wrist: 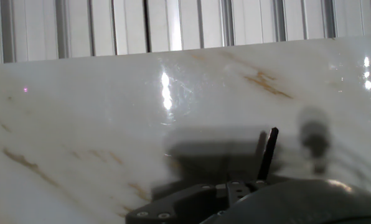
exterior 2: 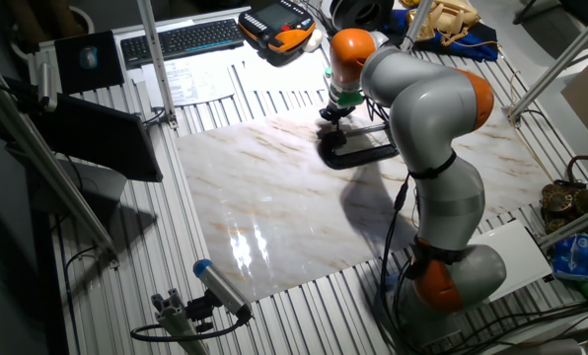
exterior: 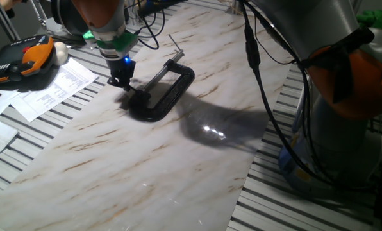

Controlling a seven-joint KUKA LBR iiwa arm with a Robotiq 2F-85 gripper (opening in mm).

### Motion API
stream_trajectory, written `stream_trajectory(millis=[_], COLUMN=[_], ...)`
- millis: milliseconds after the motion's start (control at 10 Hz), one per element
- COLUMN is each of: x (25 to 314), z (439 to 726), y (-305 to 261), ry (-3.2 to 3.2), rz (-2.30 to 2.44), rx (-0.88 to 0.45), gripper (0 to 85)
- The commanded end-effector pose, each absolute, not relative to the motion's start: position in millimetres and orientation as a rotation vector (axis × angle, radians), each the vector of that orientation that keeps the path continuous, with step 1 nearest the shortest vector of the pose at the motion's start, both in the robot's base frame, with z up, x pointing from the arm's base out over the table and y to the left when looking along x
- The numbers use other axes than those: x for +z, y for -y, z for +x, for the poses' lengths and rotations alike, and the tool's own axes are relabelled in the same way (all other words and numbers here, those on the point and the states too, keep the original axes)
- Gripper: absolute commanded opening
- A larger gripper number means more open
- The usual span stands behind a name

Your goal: Turn the hands of a clock

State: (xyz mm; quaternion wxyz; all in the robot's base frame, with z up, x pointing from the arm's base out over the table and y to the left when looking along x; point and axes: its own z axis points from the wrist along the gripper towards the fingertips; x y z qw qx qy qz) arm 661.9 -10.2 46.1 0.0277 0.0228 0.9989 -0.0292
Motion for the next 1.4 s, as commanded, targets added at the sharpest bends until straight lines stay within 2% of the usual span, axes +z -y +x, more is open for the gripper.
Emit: stream_trajectory(millis=[0,1300], x=[46,48], z=[662,655], y=[11,34], ry=[-3.084,-3.081], rz=[0.068,0.035], rx=[-0.090,-0.084], gripper=[0.0,0.0])
